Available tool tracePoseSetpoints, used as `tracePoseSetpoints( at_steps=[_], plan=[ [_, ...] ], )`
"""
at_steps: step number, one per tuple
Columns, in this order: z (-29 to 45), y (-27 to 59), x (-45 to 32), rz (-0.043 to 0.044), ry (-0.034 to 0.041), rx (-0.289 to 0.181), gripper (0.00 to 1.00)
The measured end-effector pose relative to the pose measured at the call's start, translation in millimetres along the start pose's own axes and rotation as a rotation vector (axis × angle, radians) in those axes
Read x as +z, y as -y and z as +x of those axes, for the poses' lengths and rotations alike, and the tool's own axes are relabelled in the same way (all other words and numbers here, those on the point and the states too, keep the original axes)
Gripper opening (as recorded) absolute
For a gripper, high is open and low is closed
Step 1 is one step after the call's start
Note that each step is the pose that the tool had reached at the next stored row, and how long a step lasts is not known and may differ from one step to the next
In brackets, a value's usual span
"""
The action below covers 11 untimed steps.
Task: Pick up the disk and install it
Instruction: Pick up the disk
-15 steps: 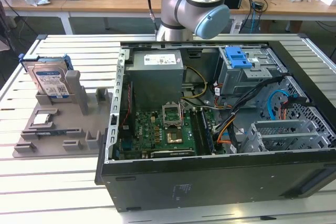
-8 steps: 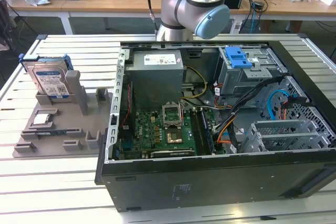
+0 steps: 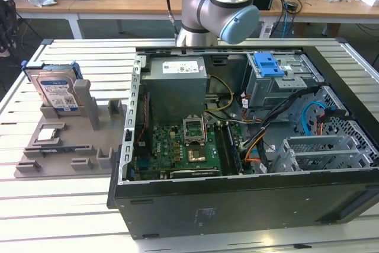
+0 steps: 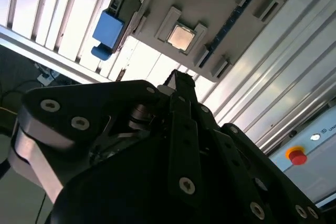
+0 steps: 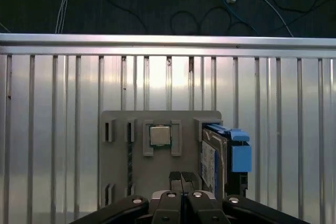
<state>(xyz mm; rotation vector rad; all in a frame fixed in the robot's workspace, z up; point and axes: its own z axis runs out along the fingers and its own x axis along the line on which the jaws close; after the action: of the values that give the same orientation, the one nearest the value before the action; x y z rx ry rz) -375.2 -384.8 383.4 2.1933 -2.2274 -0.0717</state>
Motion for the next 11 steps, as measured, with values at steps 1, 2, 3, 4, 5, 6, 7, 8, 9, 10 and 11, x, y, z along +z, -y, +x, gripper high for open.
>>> tracePoseSetpoints(
  at_steps=[1,2,3,4,5,6,7,8,9,10,11],
  plan=[
    [0.0,0.0,0.0,0.0004,0.0008,0.018,0.11],
    [0.0,0.0,0.0,0.0008,0.0015,0.036,0.11],
    [0.0,0.0,0.0,0.001,0.0022,0.05,0.11],
    [0.0,0.0,0.0,0.0015,0.0029,0.068,0.11],
    [0.0,0.0,0.1,0.0016,0.003,0.071,0.11],
    [0.0,0.0,0.1,0.0016,0.0031,0.071,0.11],
    [0.0,0.0,0.0,0.0015,0.0031,0.071,0.11],
    [0.0,0.0,0.0,0.0016,0.0031,0.071,0.11],
    [0.0,0.0,0.0,0.0016,0.0031,0.071,0.11],
    [0.0,0.0,0.0,0.0016,0.0031,0.071,0.11],
    [0.0,0.0,0.0,0.0016,0.0031,0.071,0.17]
  ],
)
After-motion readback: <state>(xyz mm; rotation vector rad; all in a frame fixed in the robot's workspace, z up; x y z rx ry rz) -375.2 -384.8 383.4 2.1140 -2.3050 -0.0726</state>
